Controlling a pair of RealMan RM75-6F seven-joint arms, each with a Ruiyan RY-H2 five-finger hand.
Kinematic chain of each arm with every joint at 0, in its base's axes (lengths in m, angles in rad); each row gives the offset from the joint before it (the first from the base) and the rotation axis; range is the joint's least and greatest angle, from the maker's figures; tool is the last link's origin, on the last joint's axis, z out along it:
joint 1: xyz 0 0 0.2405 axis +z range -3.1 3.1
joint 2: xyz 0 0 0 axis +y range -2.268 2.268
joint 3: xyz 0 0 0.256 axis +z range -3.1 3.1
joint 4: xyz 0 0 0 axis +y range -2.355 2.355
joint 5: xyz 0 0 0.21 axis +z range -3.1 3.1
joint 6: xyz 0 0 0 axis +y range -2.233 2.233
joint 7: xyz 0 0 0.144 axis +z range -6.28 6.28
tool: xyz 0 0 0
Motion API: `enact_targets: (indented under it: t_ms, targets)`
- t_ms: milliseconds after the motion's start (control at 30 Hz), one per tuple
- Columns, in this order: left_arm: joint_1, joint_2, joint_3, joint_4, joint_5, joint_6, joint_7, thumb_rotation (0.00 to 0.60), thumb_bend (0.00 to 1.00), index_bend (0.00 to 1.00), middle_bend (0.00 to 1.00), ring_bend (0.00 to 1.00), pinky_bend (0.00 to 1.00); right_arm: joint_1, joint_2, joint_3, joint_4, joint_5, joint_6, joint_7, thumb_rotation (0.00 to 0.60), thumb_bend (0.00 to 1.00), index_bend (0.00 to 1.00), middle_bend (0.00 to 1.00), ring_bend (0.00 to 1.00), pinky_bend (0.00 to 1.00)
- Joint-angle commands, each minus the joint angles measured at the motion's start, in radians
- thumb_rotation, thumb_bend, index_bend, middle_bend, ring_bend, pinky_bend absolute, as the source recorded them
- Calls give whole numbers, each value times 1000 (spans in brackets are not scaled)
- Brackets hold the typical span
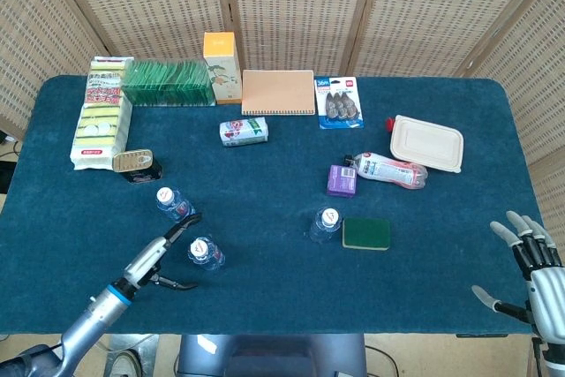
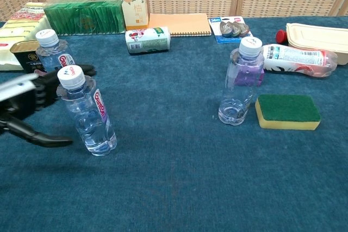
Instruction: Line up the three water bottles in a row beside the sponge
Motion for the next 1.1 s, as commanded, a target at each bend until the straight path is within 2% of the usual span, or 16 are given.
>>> enact_targets:
  t_ms: [33,200,267,333,433,500,700,1000,1100]
  targets:
    - [-36,-53,-15,26,-17,-38,15,600,84,0,0,0,36,-3,6,4,1,0,2,12,600,0,149,62,0,0]
    - [-41,-98,-28,30,-48,-39,57,600,152,0,11,4,208,-8,7,12,5,3,3,28,600,0,152,64,0,0]
    - [-33,-120,-43,32,-77,-32,86,600,199,26,97,56,295,-10,8,14,4,3,4,34,600,0,152,65,0,0]
    - [-31,-131,-48,34,-88,-31,103,600,236,150,256,167,388,-11,9,15,5,3,4,38,600,0,152,66,0,0]
    - [-26,-155,-65,37,-115,-24,131,600,269,305,378,267,447,-13,11,18,6,1,5,49,600,0,152,66,0,0]
    - [-21,-176,-75,42,-125,-9,139,600,277,356,419,304,464,-15,11,20,7,2,5,53,600,0,153,66,0,0]
    - [-35,-227,-115,41,-138,18,144,600,290,405,462,345,475,-18,15,24,11,3,4,72,600,0,153,68,0,0]
    - [-113,-261,-199,12,-172,-27,208,600,285,419,476,357,479,-23,19,31,15,3,8,95,600,0,153,68,0,0]
    - [-112,-261,-181,-6,-175,-34,238,600,333,468,520,396,504,-26,22,35,18,9,12,107,600,0,153,69,0,0]
